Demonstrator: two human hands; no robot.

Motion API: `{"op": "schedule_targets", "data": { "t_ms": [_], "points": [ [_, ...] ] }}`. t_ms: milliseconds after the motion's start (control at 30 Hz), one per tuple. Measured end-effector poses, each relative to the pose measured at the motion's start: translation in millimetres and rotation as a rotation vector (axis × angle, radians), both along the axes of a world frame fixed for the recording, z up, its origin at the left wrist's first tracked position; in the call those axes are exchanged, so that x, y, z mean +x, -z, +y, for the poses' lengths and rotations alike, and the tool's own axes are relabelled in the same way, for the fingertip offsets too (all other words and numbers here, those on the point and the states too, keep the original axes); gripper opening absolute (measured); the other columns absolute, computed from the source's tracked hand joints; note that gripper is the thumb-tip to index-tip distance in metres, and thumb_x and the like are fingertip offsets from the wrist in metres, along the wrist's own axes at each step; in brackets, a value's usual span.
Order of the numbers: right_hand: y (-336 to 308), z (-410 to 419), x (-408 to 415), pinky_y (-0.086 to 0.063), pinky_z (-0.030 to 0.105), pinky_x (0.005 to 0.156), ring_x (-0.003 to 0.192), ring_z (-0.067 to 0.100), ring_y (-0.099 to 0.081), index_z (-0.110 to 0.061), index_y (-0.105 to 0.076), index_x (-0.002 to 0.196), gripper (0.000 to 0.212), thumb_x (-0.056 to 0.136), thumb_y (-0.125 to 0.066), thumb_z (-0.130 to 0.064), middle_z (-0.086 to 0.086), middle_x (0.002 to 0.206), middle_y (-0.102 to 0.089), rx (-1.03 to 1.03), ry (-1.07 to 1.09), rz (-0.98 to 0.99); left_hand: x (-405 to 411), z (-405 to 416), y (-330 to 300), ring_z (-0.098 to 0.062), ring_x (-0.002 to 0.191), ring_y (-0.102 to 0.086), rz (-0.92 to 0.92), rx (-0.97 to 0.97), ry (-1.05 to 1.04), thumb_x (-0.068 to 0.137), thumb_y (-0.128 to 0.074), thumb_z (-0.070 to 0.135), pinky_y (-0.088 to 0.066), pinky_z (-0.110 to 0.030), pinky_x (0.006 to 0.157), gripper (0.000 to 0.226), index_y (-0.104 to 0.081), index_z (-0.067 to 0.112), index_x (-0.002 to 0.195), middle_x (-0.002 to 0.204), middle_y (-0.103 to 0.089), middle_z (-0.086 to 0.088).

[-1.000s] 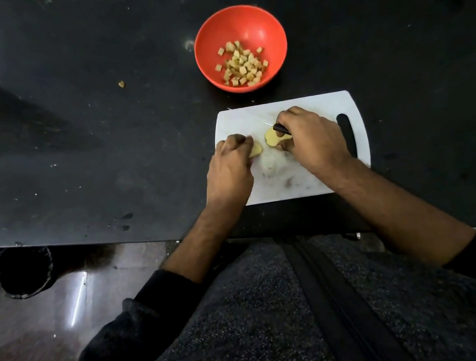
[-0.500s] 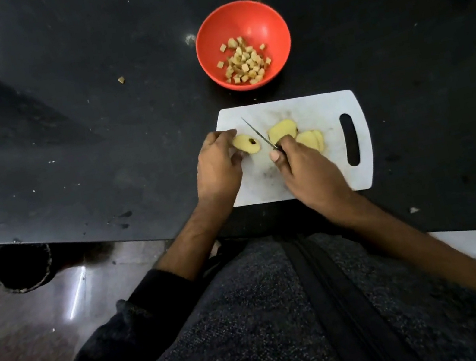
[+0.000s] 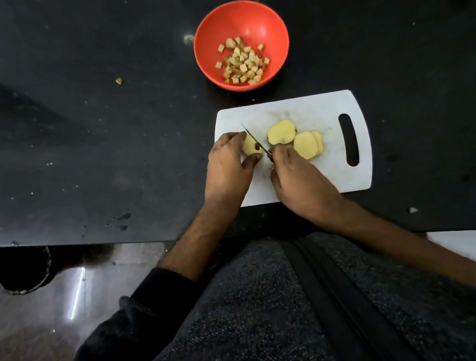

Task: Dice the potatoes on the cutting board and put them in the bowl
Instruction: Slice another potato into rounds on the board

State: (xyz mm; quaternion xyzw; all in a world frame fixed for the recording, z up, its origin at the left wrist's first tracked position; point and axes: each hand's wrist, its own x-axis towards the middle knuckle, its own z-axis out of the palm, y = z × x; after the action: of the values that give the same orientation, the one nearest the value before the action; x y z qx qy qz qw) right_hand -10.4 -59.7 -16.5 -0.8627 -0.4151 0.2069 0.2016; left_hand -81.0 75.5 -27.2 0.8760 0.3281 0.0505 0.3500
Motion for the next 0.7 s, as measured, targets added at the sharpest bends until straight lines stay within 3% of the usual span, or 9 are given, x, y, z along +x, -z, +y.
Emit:
{"op": "schedule_targets", "data": {
  "t_ms": [133,267,433,567,700],
  "points": [
    [-0.5,6.0,-2.1,-0.049,0.042,0.063,0.076,0.028,-0.059,-0.01,-0.045,0.121,0.022,0.102,-0.041,-0.02,0.014,0.097,-0.058,0.0,-0.007,-0.004,-1.6,-2.0,-0.9,-0.024,0.101,-0.063,-0.011,-0.026,-0.016,0.081,-0.08,0.016,-0.052,-0.034,0.089,0.044,-0.067,0.004,0.122,0.121,-0.064,-0.008],
    [1.1,5.5,-0.3,-0.048,0.04,0.055,0.068,0.03,-0.061,-0.014,-0.041,0.129,0.027,0.103,-0.04,-0.023,0.01,0.082,-0.063,-0.068,-0.04,-0.093,-2.1,-2.3,-0.5,-0.022,0.101,-0.061,-0.003,-0.042,-0.026,0.084,-0.078,0.014,-0.049,-0.027,0.087,0.042,-0.066,0.004,0.123,0.119,-0.061,-0.007],
    [2.9,3.6,-0.3,-0.038,0.035,0.051,0.063,0.031,-0.059,-0.016,-0.042,0.113,0.014,0.104,-0.039,-0.026,0.008,0.078,-0.061,-0.1,-0.019,-0.128,-1.2,-3.3,-1.5,-0.018,0.099,-0.057,0.006,-0.079,-0.095,0.08,-0.081,0.013,-0.048,-0.027,0.088,0.044,-0.067,0.012,0.123,0.114,-0.055,-0.003],
    [-0.4,5.4,-4.5,-0.029,0.033,0.054,0.06,0.023,-0.042,-0.008,-0.044,0.108,0.023,0.104,-0.036,-0.029,0.004,0.076,-0.049,-0.076,0.043,-0.043,-1.0,-2.9,-0.6,-0.021,0.101,-0.06,0.017,-0.073,-0.113,0.077,-0.084,0.016,-0.053,-0.036,0.091,0.05,-0.068,0.011,0.123,0.116,-0.058,-0.005],
    [-0.9,4.3,-4.1,-0.029,0.032,0.053,0.059,0.019,-0.044,-0.008,-0.046,0.107,0.023,0.105,-0.036,-0.029,0.002,0.074,-0.051,-0.098,0.052,-0.023,-1.9,-3.3,-1.9,-0.019,0.104,-0.058,0.013,-0.079,-0.112,0.078,-0.084,0.016,-0.052,-0.034,0.094,0.053,-0.066,0.01,0.127,0.118,-0.055,-0.005]
  ]
}}
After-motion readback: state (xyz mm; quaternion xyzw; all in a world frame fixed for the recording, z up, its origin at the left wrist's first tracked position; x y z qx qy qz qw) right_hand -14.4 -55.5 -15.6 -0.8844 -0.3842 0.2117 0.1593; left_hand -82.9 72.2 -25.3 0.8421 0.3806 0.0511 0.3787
